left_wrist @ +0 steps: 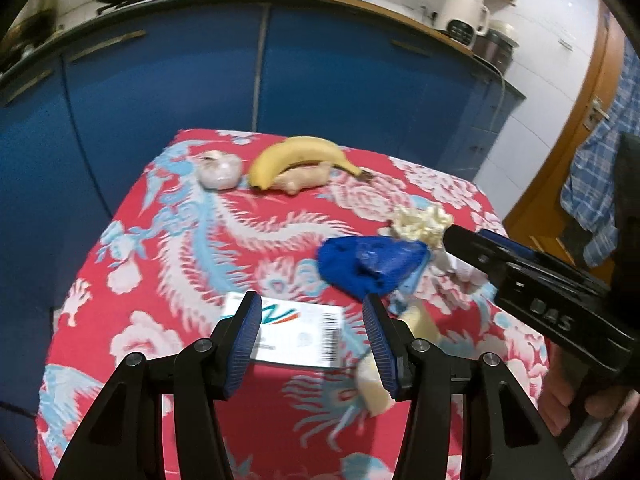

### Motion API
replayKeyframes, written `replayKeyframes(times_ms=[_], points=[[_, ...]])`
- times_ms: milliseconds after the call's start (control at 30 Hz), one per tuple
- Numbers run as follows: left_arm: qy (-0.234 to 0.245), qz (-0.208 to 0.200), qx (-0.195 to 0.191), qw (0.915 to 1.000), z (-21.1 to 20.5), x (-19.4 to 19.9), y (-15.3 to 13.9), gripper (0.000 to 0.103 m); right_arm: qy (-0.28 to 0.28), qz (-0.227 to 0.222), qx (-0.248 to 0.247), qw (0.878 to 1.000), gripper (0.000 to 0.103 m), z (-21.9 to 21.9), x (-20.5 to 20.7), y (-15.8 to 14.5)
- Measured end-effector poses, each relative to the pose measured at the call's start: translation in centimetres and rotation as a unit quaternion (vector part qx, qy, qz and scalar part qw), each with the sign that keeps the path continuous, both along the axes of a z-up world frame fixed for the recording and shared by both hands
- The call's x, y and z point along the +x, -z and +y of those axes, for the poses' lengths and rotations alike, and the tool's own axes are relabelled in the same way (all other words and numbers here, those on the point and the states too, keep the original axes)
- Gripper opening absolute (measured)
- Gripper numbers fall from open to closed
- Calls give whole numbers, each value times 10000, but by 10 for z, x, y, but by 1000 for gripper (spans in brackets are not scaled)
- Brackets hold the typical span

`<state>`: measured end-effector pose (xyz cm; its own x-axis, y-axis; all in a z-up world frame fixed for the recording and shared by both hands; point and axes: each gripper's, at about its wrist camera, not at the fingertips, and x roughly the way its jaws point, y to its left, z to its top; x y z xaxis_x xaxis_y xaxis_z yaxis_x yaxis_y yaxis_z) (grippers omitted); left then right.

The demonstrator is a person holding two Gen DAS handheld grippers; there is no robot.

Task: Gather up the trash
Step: 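Reach the right gripper to the blue cloth on the table and grasp it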

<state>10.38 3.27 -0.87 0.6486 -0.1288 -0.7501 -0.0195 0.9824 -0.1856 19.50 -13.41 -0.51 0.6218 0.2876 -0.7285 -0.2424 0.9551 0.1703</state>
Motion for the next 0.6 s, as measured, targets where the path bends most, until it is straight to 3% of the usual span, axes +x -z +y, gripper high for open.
replayKeyframes(times_ms=[400,500,567,600], points=[[-334,93,-193,9992,35,0,10,54,-239,489,-345,9979,49,28,39,42],[-342,130,-216,9991,37,0,13,54,-223,532,-372,9976,37,30,40,48],[-346,151,-231,9990,38,-1,15,54,-203,518,-406,9976,18,31,40,49],[-348,156,-247,9990,39,-1,15,54,-202,495,-429,9976,17,32,39,49]])
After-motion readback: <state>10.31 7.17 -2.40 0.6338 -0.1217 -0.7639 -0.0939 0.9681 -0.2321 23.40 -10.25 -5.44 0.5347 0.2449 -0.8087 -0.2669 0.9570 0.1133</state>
